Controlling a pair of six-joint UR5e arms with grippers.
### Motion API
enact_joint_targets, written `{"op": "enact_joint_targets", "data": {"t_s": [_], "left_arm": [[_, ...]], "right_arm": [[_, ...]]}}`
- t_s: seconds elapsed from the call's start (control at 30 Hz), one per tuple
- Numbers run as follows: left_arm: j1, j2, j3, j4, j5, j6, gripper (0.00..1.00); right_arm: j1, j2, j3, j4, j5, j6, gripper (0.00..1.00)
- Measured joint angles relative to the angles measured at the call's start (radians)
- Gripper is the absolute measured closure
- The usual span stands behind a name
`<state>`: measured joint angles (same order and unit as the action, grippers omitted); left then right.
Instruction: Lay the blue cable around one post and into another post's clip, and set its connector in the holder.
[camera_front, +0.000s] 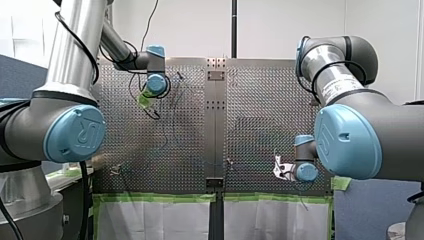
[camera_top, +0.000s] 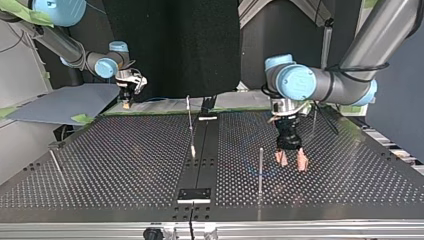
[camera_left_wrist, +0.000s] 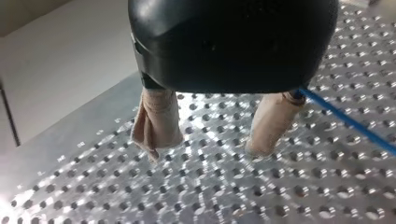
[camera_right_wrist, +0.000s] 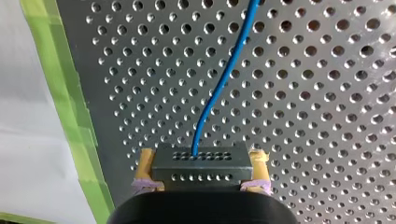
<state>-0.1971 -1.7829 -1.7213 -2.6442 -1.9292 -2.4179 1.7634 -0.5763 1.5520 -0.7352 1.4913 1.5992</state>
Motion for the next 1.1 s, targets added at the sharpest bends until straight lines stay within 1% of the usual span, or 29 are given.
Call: {"op": "enact_joint_targets", "data": {"t_s": [0.13,0.2,0.3,0.4,0.5,0.63,0.77,0.83,1.0,1.1], "left_arm": [[0.013,0.0,0.002,0.004,-0.001,0.002,0.0],[0.016,0.0,0.002,0.006,0.002,0.004,0.0],[0.019,-0.002,0.002,0.009,0.01,0.008,0.0],[0.018,-0.017,0.011,0.007,0.028,0.007,0.0],[0.014,-0.037,0.024,-0.004,0.044,0.008,0.0],[0.014,-0.059,0.03,-0.004,0.052,0.01,0.0],[0.018,-0.064,0.03,-0.003,0.058,0.009,0.0],[0.016,-0.064,0.031,-0.002,0.063,0.008,0.0],[0.013,-0.064,0.031,-0.002,0.074,0.004,0.0],[0.011,-0.064,0.031,-0.002,0.088,-0.002,0.0]], "right_arm": [[-0.002,0.0,0.0,0.0,0.004,-0.004,1.0],[-0.003,-0.006,0.0,0.005,0.01,-0.012,1.0],[-0.003,-0.026,0.002,0.024,0.016,-0.027,1.0],[0.0,-0.05,0.012,0.046,0.018,-0.032,1.0],[0.005,-0.074,0.023,0.066,0.019,-0.025,1.0],[0.012,-0.107,0.028,0.096,0.025,-0.018,1.0],[0.02,-0.144,0.028,0.132,0.042,-0.013,1.0],[0.022,-0.159,0.029,0.147,0.044,-0.009,1.0],[0.03,-0.2,0.028,0.188,0.037,0.007,1.0],[0.035,-0.228,0.028,0.216,0.042,0.021,1.0]]}}
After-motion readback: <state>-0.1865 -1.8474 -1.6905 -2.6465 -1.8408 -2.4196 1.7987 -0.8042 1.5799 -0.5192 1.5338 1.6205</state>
